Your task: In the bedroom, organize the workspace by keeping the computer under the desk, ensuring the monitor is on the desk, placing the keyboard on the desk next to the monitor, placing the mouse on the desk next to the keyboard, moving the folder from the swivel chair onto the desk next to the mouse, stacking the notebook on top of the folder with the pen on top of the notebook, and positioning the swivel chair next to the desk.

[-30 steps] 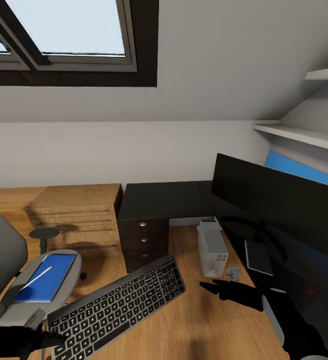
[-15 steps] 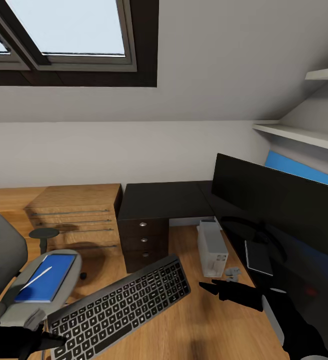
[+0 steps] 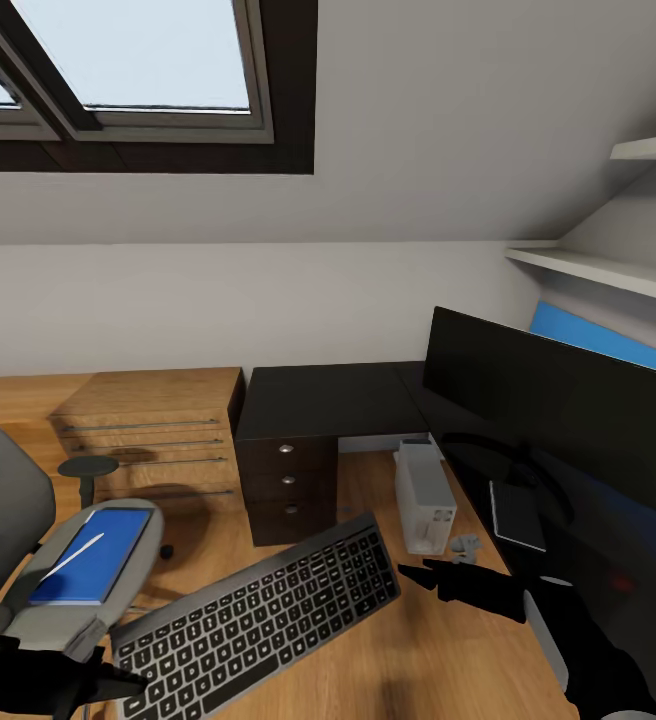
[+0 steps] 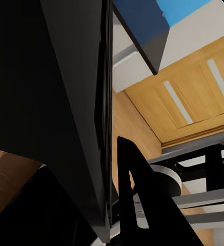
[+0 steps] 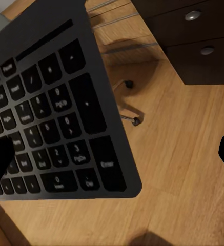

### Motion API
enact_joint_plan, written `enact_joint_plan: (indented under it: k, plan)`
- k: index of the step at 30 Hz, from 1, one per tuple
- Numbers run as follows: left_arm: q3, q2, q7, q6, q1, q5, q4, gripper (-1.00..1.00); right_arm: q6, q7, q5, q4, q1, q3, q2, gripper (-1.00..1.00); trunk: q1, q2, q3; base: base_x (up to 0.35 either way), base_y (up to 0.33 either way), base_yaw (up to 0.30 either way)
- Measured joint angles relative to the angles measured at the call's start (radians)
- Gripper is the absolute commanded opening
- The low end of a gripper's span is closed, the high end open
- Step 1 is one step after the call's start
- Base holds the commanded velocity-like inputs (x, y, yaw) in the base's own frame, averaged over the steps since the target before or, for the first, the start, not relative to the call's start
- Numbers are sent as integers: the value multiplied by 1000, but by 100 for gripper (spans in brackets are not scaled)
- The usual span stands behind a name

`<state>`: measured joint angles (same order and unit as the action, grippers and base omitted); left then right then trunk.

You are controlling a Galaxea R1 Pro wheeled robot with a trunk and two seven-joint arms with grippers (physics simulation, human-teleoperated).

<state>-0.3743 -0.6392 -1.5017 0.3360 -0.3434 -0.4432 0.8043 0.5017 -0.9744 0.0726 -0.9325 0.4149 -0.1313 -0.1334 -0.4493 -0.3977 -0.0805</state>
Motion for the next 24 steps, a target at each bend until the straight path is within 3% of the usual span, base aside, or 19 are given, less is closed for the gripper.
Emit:
enact_joint_plan:
  k: [15,24]
  plan:
    - [0,15,-2,0,0,27,10,-100,0,-2,-3,0,0,15,0,100,0,0,0,0,0,0]
    - [-2,16,-2,0,0,28,51,-100,-2,-2,-4,0,0,63,0,100,0,0,0,0,0,0]
